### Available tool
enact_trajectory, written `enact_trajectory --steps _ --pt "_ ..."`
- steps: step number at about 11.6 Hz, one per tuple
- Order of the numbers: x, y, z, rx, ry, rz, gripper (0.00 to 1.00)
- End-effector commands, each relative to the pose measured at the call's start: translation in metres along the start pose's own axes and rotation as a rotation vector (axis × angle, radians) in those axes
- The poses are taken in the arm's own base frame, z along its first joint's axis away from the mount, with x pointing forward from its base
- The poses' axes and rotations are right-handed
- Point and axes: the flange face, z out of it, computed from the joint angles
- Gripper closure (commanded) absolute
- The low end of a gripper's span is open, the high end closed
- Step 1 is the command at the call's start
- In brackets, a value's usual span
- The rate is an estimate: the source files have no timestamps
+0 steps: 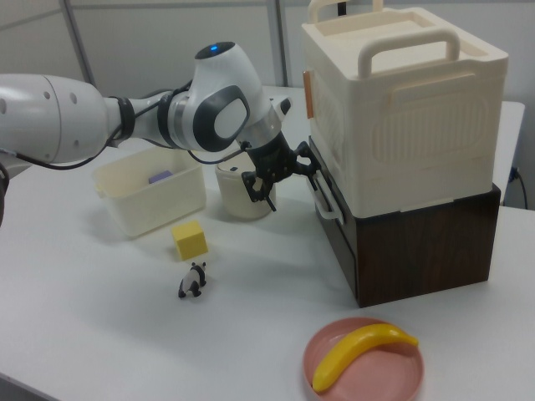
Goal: Slide the drawer open
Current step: 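Close the gripper on the white drawer handle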
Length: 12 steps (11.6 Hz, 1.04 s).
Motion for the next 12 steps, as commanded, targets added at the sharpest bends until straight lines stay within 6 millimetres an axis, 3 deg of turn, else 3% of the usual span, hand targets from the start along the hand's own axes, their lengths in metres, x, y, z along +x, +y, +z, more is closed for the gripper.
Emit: enact_trajectory --steps 1,8,10,12 --pt "0.003 0.004 0.006 -0.032 0.004 -0.026 0.0" --pt "0.002 0.006 0.019 -0.04 0.003 -0.033 0.0" --pt "0.004 0.012 0.015 -0.054 0.009 -0.031 0.09" --pt "0.002 0.013 0.017 -0.054 0.008 -0.028 0.1"
